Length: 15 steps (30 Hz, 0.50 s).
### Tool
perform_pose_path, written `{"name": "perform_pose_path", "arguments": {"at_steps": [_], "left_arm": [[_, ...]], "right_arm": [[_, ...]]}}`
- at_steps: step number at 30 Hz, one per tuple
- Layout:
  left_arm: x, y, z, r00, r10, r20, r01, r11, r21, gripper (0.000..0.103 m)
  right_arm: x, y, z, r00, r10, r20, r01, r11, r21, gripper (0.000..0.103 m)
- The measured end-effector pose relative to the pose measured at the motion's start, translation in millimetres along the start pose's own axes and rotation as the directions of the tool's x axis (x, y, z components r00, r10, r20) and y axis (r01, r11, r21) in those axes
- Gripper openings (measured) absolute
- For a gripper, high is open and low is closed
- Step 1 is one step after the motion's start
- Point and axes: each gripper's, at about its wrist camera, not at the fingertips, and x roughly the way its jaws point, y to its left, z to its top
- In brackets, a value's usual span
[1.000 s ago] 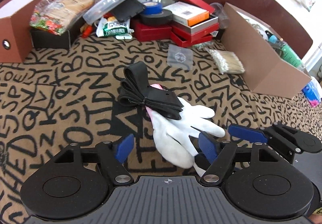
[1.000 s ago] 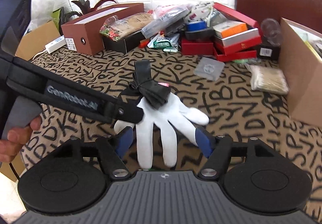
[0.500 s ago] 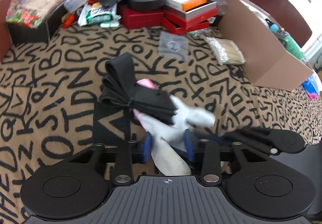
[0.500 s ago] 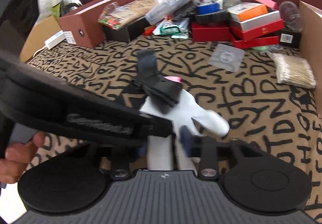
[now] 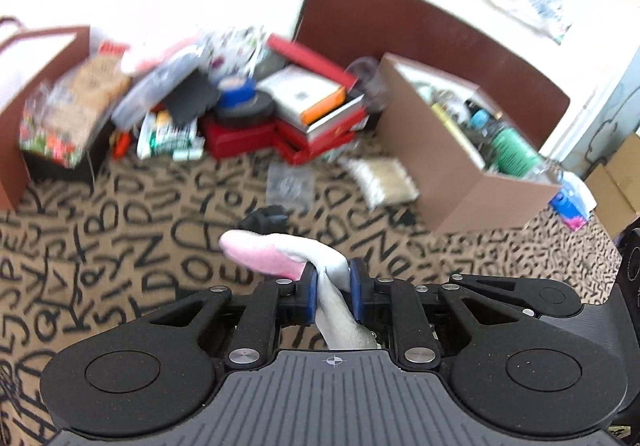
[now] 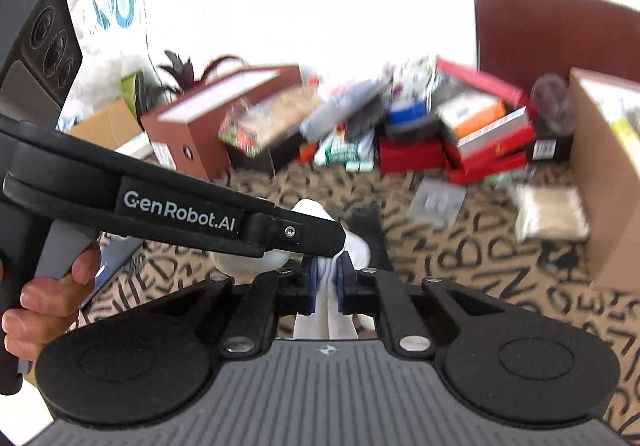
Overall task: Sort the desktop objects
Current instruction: 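Carry the white glove over the open cardboard box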
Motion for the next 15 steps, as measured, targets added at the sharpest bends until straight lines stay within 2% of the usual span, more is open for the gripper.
{"name": "perform_pose_path", "arguments": {"at_steps": [5, 9, 15], "left_arm": [[-7, -22, 19, 0.999, -0.023, 0.041, 0.021, 0.999, 0.049, 0.013], [-1, -50, 38, 0.996, -0.056, 0.071, 0.048, 0.994, 0.102, 0.014], [24, -100, 78, 0.981, -0.156, 0.115, 0.138, 0.979, 0.150, 0.014]], "right_arm": [[-18, -8, 15, 0.997, -0.032, 0.068, 0.033, 0.999, -0.010, 0.011], [-34, -27, 25, 0.989, -0.088, 0.121, 0.088, 0.996, 0.006, 0.011], [-61, -71, 45, 0.955, -0.219, 0.201, 0.214, 0.976, 0.043, 0.011]]}}
